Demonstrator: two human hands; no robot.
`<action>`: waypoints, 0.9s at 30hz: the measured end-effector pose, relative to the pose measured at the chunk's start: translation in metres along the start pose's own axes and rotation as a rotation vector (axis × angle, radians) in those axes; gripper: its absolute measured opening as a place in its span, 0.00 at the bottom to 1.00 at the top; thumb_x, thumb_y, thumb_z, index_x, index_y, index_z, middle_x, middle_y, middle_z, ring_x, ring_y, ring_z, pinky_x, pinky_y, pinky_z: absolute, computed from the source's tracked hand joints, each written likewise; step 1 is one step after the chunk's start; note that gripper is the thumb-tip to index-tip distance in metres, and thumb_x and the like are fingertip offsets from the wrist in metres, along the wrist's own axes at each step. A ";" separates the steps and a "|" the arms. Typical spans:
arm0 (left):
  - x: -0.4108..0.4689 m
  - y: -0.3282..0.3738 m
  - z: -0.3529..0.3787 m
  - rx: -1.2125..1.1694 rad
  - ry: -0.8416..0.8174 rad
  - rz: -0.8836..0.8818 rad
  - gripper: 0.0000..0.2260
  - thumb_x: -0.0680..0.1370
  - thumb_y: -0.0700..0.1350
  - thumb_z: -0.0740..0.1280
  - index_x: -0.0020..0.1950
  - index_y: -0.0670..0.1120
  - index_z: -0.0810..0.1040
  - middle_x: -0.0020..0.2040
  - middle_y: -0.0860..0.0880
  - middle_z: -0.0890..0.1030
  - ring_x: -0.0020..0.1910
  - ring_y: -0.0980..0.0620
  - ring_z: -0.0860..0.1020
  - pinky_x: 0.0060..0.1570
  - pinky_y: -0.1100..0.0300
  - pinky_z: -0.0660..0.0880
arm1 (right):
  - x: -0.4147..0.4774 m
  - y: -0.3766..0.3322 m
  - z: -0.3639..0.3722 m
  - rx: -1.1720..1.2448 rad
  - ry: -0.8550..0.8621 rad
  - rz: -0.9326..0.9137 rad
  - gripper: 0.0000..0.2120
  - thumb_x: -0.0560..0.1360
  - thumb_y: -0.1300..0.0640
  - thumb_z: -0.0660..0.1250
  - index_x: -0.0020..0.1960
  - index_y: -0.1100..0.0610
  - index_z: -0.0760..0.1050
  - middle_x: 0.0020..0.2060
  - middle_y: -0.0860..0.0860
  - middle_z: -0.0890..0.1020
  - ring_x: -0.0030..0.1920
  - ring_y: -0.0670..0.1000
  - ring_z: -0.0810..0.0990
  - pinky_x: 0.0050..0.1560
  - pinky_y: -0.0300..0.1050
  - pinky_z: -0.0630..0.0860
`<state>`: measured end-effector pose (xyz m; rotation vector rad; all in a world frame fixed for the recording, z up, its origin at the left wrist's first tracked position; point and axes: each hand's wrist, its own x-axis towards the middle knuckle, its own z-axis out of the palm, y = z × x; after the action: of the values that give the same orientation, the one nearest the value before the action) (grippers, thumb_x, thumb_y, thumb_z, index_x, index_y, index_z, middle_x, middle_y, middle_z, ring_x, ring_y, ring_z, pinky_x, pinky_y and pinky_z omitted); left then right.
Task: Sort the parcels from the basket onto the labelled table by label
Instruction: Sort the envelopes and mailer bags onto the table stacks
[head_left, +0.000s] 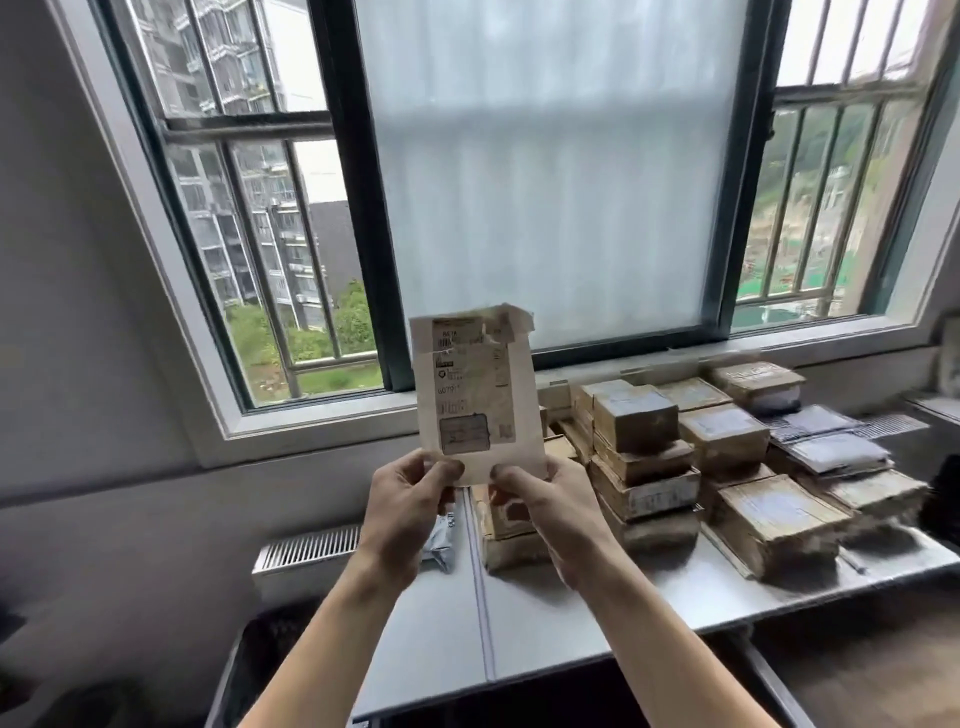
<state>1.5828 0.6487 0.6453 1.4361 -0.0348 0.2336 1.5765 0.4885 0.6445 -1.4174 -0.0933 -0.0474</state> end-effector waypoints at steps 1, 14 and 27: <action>0.003 -0.006 0.009 0.018 0.004 -0.012 0.16 0.78 0.32 0.69 0.32 0.45 0.82 0.33 0.47 0.77 0.32 0.50 0.70 0.34 0.58 0.67 | 0.006 0.002 -0.011 -0.002 0.001 0.008 0.03 0.77 0.63 0.71 0.50 0.60 0.83 0.38 0.53 0.86 0.37 0.49 0.82 0.43 0.48 0.77; 0.084 -0.087 0.076 0.134 -0.029 -0.146 0.05 0.78 0.34 0.69 0.46 0.31 0.81 0.39 0.41 0.79 0.32 0.55 0.72 0.32 0.63 0.68 | 0.095 0.043 -0.094 -0.123 0.104 0.073 0.16 0.80 0.65 0.68 0.36 0.53 0.83 0.32 0.47 0.84 0.34 0.46 0.80 0.36 0.39 0.76; 0.220 -0.151 0.095 0.025 0.006 -0.270 0.06 0.75 0.38 0.72 0.42 0.35 0.80 0.37 0.44 0.79 0.34 0.52 0.74 0.33 0.60 0.70 | 0.245 0.089 -0.082 -0.158 0.335 0.142 0.14 0.76 0.63 0.68 0.33 0.56 0.69 0.26 0.47 0.71 0.30 0.47 0.68 0.30 0.41 0.67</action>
<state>1.8359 0.5681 0.5474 1.4475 0.1664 0.0156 1.8315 0.4265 0.5674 -1.5511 0.2929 -0.1770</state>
